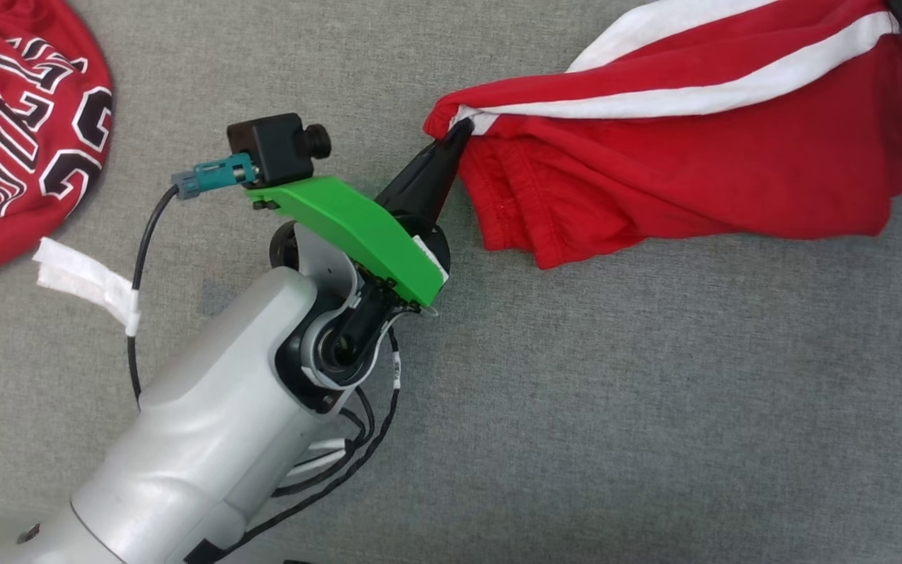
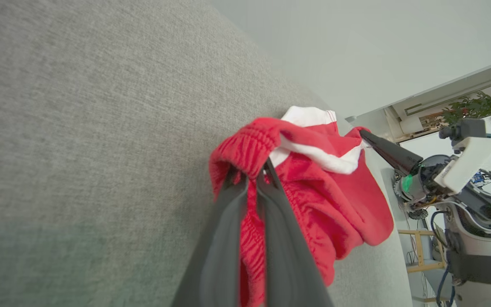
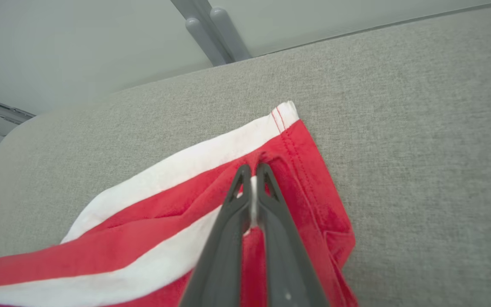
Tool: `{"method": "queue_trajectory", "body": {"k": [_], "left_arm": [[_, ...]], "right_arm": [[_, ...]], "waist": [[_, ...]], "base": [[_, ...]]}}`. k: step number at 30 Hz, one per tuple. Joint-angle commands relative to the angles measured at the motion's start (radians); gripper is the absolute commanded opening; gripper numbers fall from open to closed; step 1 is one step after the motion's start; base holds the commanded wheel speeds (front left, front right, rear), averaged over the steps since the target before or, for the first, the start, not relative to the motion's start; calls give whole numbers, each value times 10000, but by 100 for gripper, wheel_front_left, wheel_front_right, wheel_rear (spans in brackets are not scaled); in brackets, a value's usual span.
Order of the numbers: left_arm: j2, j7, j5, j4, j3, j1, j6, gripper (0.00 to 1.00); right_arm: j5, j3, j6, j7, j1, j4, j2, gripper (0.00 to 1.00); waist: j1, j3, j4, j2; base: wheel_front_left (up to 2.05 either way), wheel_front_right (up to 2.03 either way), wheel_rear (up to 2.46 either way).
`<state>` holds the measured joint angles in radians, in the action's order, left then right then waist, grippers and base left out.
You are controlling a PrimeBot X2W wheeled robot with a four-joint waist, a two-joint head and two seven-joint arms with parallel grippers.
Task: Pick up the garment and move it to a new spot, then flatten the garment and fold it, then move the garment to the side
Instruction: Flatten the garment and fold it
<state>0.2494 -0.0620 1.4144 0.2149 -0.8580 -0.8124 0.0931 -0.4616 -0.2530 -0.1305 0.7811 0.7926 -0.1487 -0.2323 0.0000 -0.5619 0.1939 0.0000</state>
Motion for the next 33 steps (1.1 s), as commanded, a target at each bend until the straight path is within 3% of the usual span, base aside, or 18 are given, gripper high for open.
{"method": "queue_trajectory", "body": {"k": [1, 15, 16, 17, 18, 19, 29, 33], "left_arm": [[-166, -13, -21, 155, 31, -212, -159, 0], [-624, 237, -21, 1054, -280, -415, -694, 0], [-642, 168, -51, 1070, -255, -449, -720, 11], [-655, 120, -145, 1062, -262, -521, -776, 55], [-681, 77, -173, 1058, -277, -549, -796, 100], [-706, 84, -148, 1076, -275, -538, -799, 100], [-454, -247, -605, 1205, -302, -512, -285, 100], [-14, -740, -1169, 850, -464, -72, 143, 100]], "right_arm": [[248, -64, -3, -71, 237, -200, -30, 0], [1426, -539, -3, 99, 1285, -1264, -266, 0], [1522, -590, -3, 78, 1345, -1302, -282, 0], [1631, -563, -3, -14, 1410, -1319, -304, 11], [1692, -513, -3, -77, 1444, -1319, -307, 47], [1805, -546, -3, -158, 1477, -1372, -300, 100], [1869, -504, -3, -1431, 1744, -1470, -79, 100], [1731, 477, -3, -1802, 1127, -1085, -691, 100]], "waist": [[0, -118, 179, 0], [0, -29, 407, 0], [0, -31, 411, 0], [0, -39, 417, 0], [0, -45, 419, 0], [0, -47, 417, 0], [0, -29, 235, 0], [0, 28, 147, 0]], "base": [[0, 0, 0], [0, 0, 0], [0, 0, 0], [0, 0, 0], [0, 0, 0], [0, 0, 0], [0, 0, 0], [0, 0, 0]]}}
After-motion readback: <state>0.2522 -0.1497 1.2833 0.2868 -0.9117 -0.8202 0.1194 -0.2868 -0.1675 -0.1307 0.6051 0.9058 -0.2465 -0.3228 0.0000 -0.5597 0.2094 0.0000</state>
